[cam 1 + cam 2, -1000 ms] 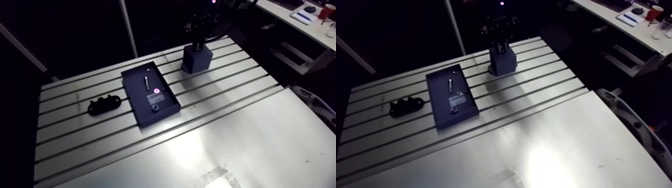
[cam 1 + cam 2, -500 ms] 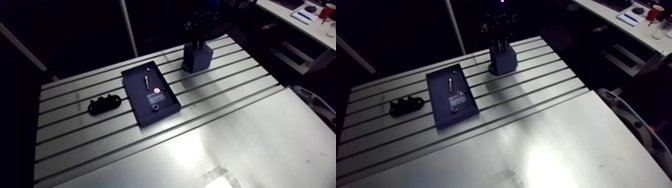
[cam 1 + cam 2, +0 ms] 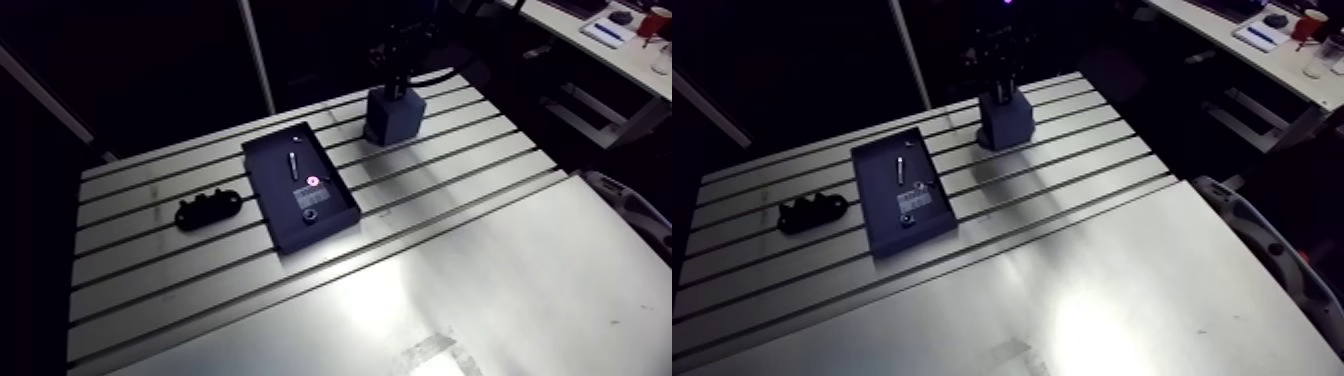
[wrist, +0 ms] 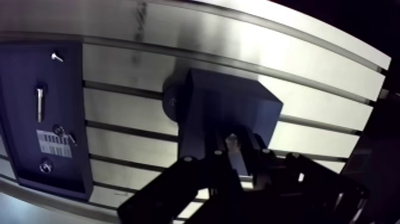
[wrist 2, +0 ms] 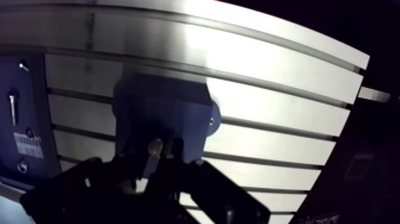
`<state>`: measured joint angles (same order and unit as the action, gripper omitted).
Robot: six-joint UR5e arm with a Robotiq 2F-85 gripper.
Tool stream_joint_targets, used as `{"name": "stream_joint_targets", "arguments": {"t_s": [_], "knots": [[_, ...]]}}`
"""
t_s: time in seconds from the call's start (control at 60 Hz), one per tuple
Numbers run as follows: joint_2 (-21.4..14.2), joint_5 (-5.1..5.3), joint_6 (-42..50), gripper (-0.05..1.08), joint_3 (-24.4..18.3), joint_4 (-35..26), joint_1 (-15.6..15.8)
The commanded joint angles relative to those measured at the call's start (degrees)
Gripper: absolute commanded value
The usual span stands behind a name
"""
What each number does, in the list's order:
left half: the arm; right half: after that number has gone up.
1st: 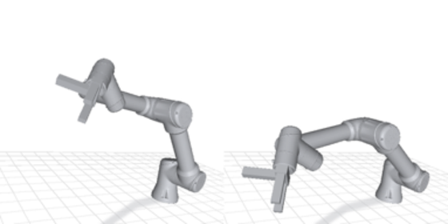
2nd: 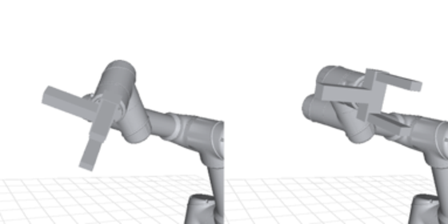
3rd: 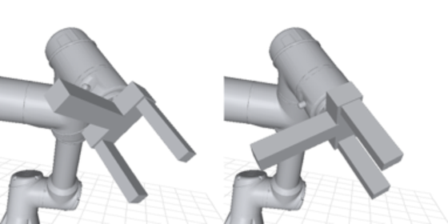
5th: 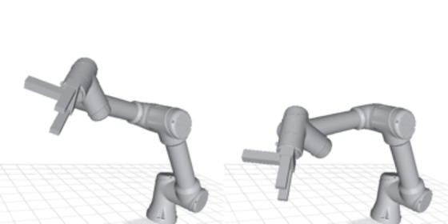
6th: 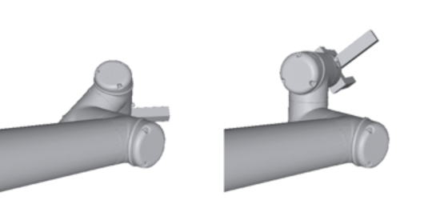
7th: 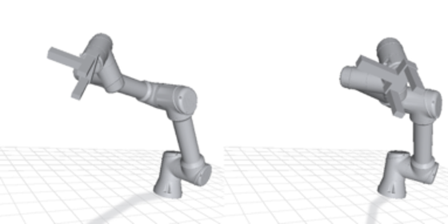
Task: Pick up the M10 bolt and insert it into the hex recess until seated.
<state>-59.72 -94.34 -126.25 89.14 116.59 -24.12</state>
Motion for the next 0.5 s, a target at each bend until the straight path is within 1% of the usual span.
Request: {"name": "stream_joint_targets", "arguments": {"t_s": [0.017,0.267,0.5], "knots": [[-0.1,0.08,-4.4,0.74,0.0,-0.1,-0.1],[0.1,-0.09,-8.3,0.74,-0.2,-0.4,-0.2],[0.1,-0.01,-13.4,0.73,-0.3,-0.3,-0.2]]}}
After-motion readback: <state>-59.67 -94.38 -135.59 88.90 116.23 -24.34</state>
